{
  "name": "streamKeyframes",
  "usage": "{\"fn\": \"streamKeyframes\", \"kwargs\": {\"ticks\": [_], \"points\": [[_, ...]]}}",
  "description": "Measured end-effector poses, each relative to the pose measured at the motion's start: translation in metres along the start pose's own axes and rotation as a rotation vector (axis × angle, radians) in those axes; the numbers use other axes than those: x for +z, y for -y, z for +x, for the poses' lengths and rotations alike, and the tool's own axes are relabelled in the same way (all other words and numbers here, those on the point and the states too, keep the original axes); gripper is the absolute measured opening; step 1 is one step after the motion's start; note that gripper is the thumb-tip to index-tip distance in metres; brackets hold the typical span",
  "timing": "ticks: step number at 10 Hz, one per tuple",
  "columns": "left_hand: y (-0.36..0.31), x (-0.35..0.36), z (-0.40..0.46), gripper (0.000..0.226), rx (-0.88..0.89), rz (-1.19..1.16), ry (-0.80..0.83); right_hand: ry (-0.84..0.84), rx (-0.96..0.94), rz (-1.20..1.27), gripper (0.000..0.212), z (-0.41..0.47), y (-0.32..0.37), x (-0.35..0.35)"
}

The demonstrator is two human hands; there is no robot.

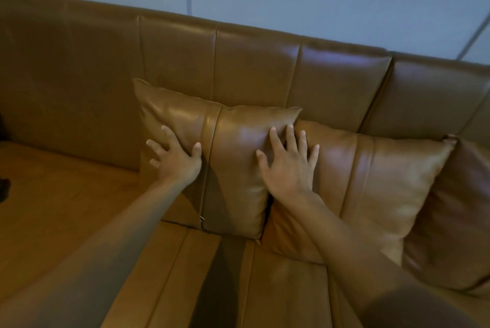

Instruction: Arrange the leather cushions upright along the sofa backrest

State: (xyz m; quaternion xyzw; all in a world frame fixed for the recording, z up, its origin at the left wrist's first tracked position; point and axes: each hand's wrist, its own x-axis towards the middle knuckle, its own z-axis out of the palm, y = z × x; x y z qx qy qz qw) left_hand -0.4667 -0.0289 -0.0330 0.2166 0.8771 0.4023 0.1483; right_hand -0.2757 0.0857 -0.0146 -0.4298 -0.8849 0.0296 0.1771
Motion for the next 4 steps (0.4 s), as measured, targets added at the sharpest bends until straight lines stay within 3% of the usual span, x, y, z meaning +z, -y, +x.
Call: {"fn": "streamKeyframes", "kwargs": {"ticks": [2, 4], "points": [[-0.029, 0.021, -0.051, 0.102, 0.079, 0.063, 0.167, 0.068, 0.103, -0.018, 0.068, -0.029, -0.044, -0.046], [-0.079, 0.043, -0.113, 0.102, 0.321, 0.194, 0.306, 0.010, 0.200, -0.005, 0.069, -0.074, -0.097, -0.098]]}}
